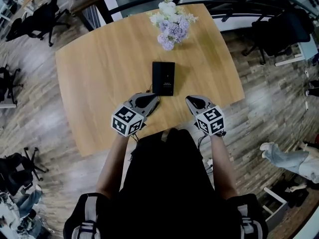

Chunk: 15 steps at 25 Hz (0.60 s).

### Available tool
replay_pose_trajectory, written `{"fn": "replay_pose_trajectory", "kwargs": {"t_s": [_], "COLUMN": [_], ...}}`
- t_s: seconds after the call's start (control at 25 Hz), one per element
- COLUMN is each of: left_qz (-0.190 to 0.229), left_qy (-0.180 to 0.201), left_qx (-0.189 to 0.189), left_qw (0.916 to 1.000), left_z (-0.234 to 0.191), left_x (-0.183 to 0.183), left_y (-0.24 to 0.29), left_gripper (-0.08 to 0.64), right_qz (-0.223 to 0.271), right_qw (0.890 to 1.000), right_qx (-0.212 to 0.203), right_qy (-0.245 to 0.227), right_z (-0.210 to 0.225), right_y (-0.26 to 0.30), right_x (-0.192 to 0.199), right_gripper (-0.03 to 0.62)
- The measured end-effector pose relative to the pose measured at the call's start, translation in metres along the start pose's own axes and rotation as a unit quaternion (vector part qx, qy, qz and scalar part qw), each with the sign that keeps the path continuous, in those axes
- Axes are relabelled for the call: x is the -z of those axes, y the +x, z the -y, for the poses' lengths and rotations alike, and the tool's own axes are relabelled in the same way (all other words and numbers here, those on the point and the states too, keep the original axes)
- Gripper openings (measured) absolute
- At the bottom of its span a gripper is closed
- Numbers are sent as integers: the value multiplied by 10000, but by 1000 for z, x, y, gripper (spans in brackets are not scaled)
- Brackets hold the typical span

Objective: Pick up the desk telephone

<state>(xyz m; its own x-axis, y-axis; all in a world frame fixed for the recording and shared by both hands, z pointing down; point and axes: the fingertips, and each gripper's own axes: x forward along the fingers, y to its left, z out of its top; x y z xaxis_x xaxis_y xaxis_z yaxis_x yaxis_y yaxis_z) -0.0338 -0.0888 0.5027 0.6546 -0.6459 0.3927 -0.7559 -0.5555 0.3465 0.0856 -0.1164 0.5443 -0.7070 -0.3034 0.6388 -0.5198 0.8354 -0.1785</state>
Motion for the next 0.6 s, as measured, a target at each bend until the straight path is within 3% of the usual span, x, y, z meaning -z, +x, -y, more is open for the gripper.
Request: {"fn": "replay_pose_trajectory", "kwargs": {"t_s": [0.24,0.44,0.6], "left_qz": [-150,-33,-42], "left_qy": [-86,-121,-196], "left_qx": [95,224,141], "left_qw": [9998,9997,9997], "left_z": [-13,-15,-23], "left_x": [13,7,7], "left_y": [2,10,15], "left_gripper": [21,21,21], "right_qz": [-46,-80,-80], "right_qw": [9999,9996,9994], "right_qx": [48,66,41], "right_qy": [144,279,337], "right_z": [-4,9,19], "right_y": [11,15,26], "right_x": [7,12,11], "right_gripper": [28,28,28]}}
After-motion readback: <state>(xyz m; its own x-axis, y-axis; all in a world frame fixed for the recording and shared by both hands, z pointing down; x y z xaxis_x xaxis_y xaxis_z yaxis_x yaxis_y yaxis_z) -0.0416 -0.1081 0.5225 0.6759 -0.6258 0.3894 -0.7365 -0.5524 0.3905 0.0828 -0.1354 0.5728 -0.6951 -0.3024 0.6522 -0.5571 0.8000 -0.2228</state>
